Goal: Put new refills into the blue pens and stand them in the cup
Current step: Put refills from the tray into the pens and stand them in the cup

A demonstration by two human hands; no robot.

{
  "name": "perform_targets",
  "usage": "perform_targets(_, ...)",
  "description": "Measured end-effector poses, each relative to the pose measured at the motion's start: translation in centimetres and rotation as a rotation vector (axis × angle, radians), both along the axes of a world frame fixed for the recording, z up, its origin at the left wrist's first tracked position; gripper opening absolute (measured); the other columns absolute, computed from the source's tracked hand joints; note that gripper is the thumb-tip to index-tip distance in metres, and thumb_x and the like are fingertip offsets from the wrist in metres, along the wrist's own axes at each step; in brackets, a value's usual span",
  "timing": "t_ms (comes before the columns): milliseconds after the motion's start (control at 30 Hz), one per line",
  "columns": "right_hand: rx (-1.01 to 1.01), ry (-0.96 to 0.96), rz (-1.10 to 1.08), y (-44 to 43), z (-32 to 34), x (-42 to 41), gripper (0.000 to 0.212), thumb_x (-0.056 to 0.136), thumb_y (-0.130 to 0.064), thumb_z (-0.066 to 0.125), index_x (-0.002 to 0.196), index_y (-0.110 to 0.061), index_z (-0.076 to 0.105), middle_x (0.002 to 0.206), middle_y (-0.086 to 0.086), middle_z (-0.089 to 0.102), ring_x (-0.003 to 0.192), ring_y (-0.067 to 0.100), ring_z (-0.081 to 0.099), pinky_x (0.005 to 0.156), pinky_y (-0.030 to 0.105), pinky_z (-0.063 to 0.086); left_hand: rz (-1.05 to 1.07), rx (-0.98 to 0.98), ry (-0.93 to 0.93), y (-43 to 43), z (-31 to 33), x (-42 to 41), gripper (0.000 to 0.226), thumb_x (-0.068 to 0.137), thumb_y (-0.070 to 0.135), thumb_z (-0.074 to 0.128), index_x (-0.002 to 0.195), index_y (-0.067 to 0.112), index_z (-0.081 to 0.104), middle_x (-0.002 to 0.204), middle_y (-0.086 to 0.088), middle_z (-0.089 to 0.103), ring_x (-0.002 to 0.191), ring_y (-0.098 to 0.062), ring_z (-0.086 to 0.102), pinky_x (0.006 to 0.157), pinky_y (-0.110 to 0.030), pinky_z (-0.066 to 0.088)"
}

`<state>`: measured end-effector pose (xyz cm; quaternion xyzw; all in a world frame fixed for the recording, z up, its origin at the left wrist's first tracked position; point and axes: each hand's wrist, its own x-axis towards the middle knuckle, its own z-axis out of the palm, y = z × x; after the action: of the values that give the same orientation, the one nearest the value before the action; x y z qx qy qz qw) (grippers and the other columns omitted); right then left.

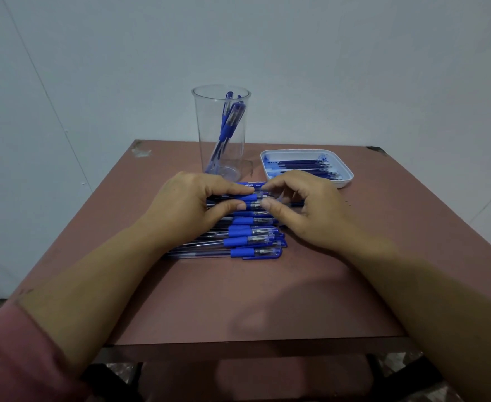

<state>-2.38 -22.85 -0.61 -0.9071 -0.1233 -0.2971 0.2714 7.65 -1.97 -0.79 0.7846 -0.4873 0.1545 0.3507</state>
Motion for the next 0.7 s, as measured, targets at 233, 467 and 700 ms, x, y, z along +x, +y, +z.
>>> perform_targets(233,-0.014,0.013,0.006,0.1,0.05,-0.15,0.021,0.084,-0.031,0.071,0.102,-0.021,0.066,0.089,-0.011,0.063,0.077,0.005,0.057,0.069,0.013,0.045,0.011,-0.001,0.012,0.0,-0.05,0.0,0.029,0.083,0.036,0.074,0.112,0.036,0.071,0.096,0.011,0.075,0.086,-0.007,0.07,0.074,-0.039,0.056)
perform_targets(467,0.006,0.045,-0.036,0.16,-0.04,0.0,0.011,0.091,-0.03,0.064,0.091,-0.021,0.07,0.08,-0.015,0.062,0.076,0.005,0.057,0.066,0.009,0.04,0.014,0.015,0.009,-0.04,-0.05,-0.11,0.03,0.083,0.033,0.074,0.112,0.036,0.071,0.096,0.01,0.075,0.085,-0.008,0.07,0.074,-0.04,0.057)
perform_targets(700,0.055,0.021,-0.033,-0.21,-0.04,0.0,0.013,0.083,-0.015,0.075,0.094,-0.02,0.069,0.082,-0.013,0.064,0.077,0.007,0.061,0.069,0.016,0.049,0.033,0.007,0.015,-0.06,-0.03,-0.13,0.028,0.085,0.033,0.072,0.113,0.034,0.071,0.099,0.01,0.075,0.088,-0.006,0.068,0.078,-0.035,0.057)
